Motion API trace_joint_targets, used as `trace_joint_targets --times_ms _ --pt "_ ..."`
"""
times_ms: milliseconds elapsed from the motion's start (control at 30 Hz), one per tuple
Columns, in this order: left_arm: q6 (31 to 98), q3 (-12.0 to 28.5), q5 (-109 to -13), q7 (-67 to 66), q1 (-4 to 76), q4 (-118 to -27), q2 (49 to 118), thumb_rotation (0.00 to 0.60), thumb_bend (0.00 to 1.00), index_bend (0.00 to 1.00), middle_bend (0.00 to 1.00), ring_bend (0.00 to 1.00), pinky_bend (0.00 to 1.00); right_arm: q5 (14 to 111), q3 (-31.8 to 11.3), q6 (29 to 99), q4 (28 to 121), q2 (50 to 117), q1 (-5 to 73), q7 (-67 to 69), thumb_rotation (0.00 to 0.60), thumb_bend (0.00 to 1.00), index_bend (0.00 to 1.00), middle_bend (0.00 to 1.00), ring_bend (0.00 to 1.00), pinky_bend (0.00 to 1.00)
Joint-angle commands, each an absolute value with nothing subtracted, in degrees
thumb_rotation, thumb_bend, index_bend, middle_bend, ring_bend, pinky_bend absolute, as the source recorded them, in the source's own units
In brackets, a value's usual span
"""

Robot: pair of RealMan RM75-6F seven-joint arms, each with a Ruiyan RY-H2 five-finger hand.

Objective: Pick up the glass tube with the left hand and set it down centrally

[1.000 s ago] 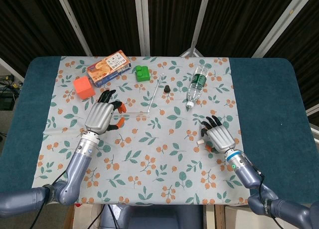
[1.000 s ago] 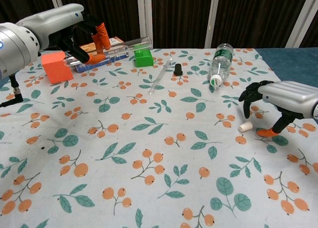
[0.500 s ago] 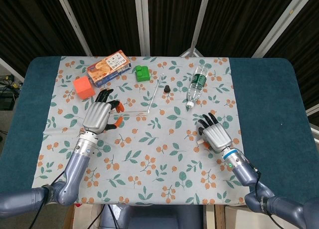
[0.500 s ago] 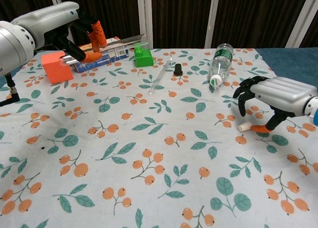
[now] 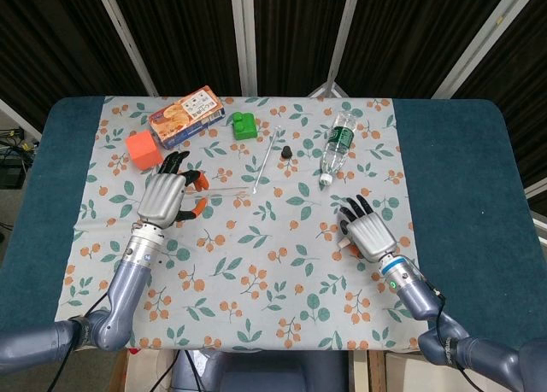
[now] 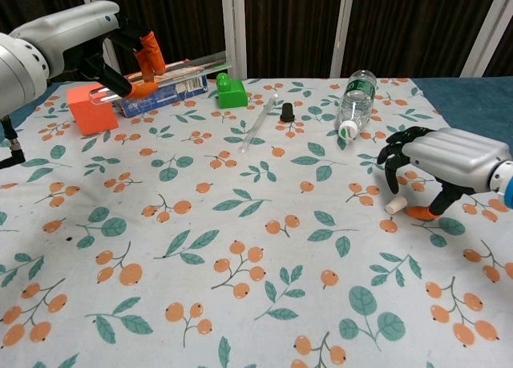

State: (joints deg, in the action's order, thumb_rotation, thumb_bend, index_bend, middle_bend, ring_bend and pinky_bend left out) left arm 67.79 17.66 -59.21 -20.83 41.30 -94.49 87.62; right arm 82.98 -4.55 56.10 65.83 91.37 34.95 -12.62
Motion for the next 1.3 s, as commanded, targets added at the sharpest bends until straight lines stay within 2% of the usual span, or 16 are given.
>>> trace_joint_targets --times_ms 33,567,867,1033,1300 --pt "67.9 17.6 -59.2 -20.8 41.2 -94.5 87.6 0.6 0.68 0.53 0.5 0.08 0.0 83.0 -4.4 56.3 66.0 91.3 34.9 -13.2 0.6 0.32 0.5 0.22 0.06 0.04" --pt "68.2 17.6 -58.9 -20.4 41.2 -94.1 87.5 0.6 0.68 0.53 0.5 0.08 0.0 82.7 -4.1 56.7 65.7 92.4 35.1 -14.6 0.6 0.32 0.5 0.22 0.06 0.04" --pt "67.9 17.4 -58.8 -20.1 41.1 -93.7 87.4 0.6 0.68 0.53 0.5 0.08 0.0 82.2 -4.4 56.9 65.4 93.1 35.3 -15.6 0.6 0.36 0.58 0.24 0.07 0.04" --pt "67.8 17.3 -58.8 -19.8 41.1 -93.5 87.5 0.6 0.68 0.53 0.5 0.08 0.0 82.3 -4.5 57.8 65.6 92.9 35.2 -15.9 0.6 0.36 0.59 0.25 0.07 0.04" --pt "67.5 17.5 -58.2 -19.5 41.5 -92.8 88.5 0.6 0.68 0.53 0.5 0.08 0.0 81.3 -7.0 61.5 66.7 91.5 34.6 -16.8 0.6 0.36 0.6 0.25 0.07 0.04"
